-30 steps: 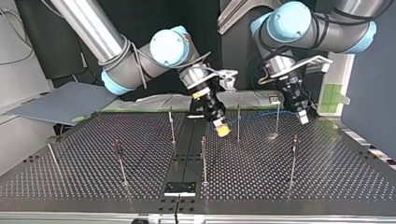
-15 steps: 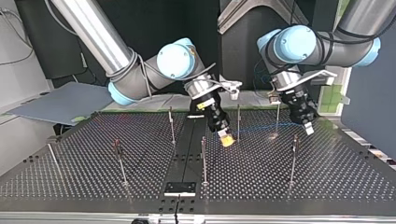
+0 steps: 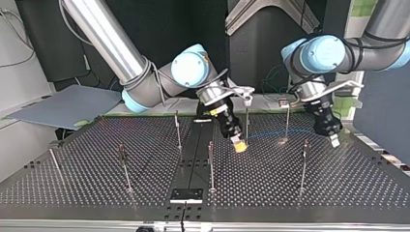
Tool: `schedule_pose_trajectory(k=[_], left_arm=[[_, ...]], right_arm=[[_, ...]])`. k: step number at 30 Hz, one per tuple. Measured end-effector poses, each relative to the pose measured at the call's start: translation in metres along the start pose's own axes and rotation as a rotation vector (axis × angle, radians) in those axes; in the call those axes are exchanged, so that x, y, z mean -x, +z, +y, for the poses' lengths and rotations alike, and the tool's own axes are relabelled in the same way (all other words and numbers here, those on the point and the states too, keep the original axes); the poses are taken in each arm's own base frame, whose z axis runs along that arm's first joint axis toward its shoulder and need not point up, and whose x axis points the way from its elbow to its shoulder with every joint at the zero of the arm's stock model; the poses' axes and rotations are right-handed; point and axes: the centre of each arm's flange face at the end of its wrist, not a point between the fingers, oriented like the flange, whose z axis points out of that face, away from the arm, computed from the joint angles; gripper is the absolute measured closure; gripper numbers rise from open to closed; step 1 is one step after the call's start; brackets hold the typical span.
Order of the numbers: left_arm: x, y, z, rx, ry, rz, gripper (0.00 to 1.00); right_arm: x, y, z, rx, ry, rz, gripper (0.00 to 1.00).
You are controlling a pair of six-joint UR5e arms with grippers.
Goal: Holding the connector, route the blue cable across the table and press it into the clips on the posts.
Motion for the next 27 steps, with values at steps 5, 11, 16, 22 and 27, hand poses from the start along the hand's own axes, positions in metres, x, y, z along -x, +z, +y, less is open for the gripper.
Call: schedule_pose_trajectory(k=[5, 11, 16, 22, 27], left_arm=[[0.001, 0.007, 0.0, -0.033, -0.042, -0.021, 1.0], [-0.004, 0.018, -0.001, -0.067, -0.052, -0.02, 1.0], [-0.004, 0.027, -0.001, -0.088, -0.057, -0.028, 1.0], [-0.007, 0.04, 0.001, -0.109, -0.073, -0.034, 1.0], [-0.018, 0.053, 0.001, -0.129, -0.074, -0.022, 1.0]], right_arm=[[-0.013, 0.005, -0.004, -0.005, 0.0, 0.018, 1.0], [-0.015, 0.009, 0.001, 0.006, -0.001, 0.025, 1.0], [-0.011, 0.011, 0.005, 0.014, -0.002, 0.021, 1.0], [-0.017, 0.014, 0.006, 0.02, -0.003, 0.034, 1.0], [-0.026, 0.018, 0.007, 0.025, -0.003, 0.049, 1.0]])
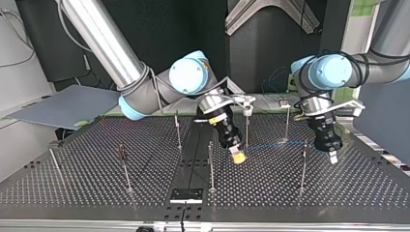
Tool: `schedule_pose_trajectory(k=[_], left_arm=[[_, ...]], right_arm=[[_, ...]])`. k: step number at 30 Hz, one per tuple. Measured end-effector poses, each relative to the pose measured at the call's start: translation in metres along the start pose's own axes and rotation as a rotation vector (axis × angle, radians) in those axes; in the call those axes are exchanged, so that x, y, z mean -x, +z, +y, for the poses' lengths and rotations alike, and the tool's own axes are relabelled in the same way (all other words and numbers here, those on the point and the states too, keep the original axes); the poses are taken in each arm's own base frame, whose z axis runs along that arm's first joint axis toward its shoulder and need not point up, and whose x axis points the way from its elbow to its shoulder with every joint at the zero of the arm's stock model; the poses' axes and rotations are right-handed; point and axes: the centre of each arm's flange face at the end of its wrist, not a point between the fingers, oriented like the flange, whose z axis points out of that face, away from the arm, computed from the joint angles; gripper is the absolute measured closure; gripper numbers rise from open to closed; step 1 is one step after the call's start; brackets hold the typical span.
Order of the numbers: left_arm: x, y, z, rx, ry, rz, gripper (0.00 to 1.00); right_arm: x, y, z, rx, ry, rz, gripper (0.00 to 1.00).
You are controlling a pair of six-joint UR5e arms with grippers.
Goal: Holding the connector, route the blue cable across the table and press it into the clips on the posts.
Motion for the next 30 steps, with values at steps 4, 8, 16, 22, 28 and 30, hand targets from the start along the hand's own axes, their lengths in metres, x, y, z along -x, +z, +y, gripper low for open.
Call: schedule_pose_trajectory(k=[4, 8, 16, 22, 28, 30], left_arm=[[-0.002, 0.008, 0.003, -0.008, -0.011, -0.004, 1.0], [-0.002, 0.015, 0.006, -0.023, -0.028, -0.016, 1.0], [-0.021, 0.025, 0.011, -0.043, -0.036, 0.004, 1.0], [-0.022, 0.03, 0.014, -0.054, -0.062, 0.002, 1.0], [-0.023, 0.029, 0.016, -0.044, -0.078, 0.014, 0.71], [-0.024, 0.027, 0.017, -0.027, -0.081, 0.026, 0.51]], right_arm=[[-0.005, 0.003, 0.002, 0.004, -0.001, 0.008, 1.0], [-0.007, 0.004, 0.003, 0.007, -0.001, 0.011, 1.0], [-0.009, 0.006, 0.012, 0.025, -0.003, 0.012, 1.0], [-0.009, 0.007, 0.017, 0.032, -0.004, 0.012, 1.0], [-0.007, 0.007, 0.017, 0.033, -0.004, 0.009, 1.0], [-0.007, 0.007, 0.017, 0.033, -0.004, 0.008, 1.0]])
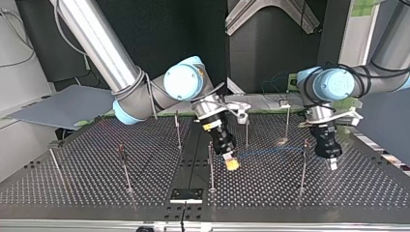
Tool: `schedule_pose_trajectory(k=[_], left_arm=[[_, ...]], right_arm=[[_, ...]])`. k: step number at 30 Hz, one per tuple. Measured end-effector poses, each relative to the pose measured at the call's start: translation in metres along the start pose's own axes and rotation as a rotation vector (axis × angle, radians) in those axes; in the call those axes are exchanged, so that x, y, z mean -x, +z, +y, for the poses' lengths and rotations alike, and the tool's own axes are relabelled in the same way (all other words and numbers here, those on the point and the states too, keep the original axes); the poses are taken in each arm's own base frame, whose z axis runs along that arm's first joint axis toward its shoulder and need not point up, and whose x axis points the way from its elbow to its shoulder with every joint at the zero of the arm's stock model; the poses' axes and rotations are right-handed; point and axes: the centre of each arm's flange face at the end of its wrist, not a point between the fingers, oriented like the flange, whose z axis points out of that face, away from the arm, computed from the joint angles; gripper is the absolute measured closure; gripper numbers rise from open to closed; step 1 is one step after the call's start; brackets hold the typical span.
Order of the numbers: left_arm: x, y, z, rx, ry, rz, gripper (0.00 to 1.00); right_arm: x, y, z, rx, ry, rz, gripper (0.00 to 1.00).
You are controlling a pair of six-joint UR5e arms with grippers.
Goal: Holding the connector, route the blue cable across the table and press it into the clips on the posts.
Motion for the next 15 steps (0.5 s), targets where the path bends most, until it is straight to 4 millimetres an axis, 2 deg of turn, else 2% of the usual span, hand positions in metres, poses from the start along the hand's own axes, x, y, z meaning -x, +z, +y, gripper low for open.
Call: schedule_pose_trajectory(k=[5, 6, 7, 8, 9, 15], left_arm=[[-0.003, -0.005, 0.002, 0.037, -0.007, 0.03, 0.51], [-0.003, -0.006, 0.002, 0.038, -0.008, 0.036, 0.32], [-0.004, -0.007, 0.003, 0.038, -0.007, 0.043, 0.32], [-0.005, -0.008, 0.002, 0.036, -0.005, 0.054, 0.14], [-0.005, -0.009, 0.002, 0.032, -0.003, 0.062, 0.02], [-0.008, -0.016, -0.004, 0.025, 0.009, 0.111, 0.02]], right_arm=[[0.001, 0.0, -0.001, 0.003, 0.0, -0.002, 1.0], [0.001, 0.0, -0.001, 0.003, 0.0, -0.002, 1.0], [0.001, 0.0, -0.002, 0.003, 0.001, -0.002, 1.0], [0.002, -0.001, -0.002, 0.003, 0.001, -0.003, 1.0], [0.002, -0.001, -0.003, 0.003, 0.001, -0.004, 1.0], [0.009, -0.002, -0.005, 0.006, -0.001, -0.024, 1.0]])
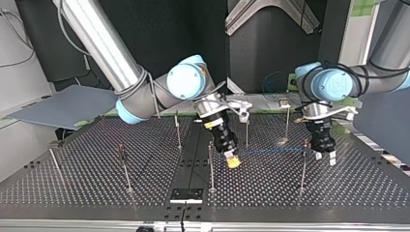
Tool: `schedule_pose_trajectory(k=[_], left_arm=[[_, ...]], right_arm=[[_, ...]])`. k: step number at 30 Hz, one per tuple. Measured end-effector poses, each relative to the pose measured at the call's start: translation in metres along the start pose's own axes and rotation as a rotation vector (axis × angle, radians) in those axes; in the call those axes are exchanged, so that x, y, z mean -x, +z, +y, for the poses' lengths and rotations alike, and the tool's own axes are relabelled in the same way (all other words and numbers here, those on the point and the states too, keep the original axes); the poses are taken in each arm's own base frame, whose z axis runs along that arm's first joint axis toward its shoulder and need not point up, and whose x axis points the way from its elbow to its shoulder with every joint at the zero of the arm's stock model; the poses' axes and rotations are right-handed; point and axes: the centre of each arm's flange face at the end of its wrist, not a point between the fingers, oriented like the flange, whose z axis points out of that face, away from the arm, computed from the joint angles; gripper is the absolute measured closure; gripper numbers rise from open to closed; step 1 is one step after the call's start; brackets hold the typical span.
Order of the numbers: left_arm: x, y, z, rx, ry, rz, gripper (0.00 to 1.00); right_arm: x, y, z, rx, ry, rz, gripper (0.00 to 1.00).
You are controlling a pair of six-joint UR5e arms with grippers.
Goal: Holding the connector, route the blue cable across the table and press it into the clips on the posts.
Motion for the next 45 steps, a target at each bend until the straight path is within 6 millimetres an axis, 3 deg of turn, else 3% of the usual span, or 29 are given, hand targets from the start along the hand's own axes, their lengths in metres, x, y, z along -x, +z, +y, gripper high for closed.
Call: schedule_pose_trajectory(k=[12, 27, 45], left_arm=[[0.011, -0.039, 0.001, 0.086, 0.001, 0.05, 0.02], [0.019, -0.104, -0.01, 0.04, -0.013, 0.181, 0.02], [0.069, -0.151, -0.049, -0.086, 0.103, 0.193, 0.02]], right_arm=[[0.021, -0.001, 0.004, 0.036, -0.005, -0.044, 1.0], [0.03, -0.002, 0.0, 0.035, -0.006, -0.058, 1.0], [0.039, -0.003, -0.001, 0.047, -0.008, -0.081, 1.0]])
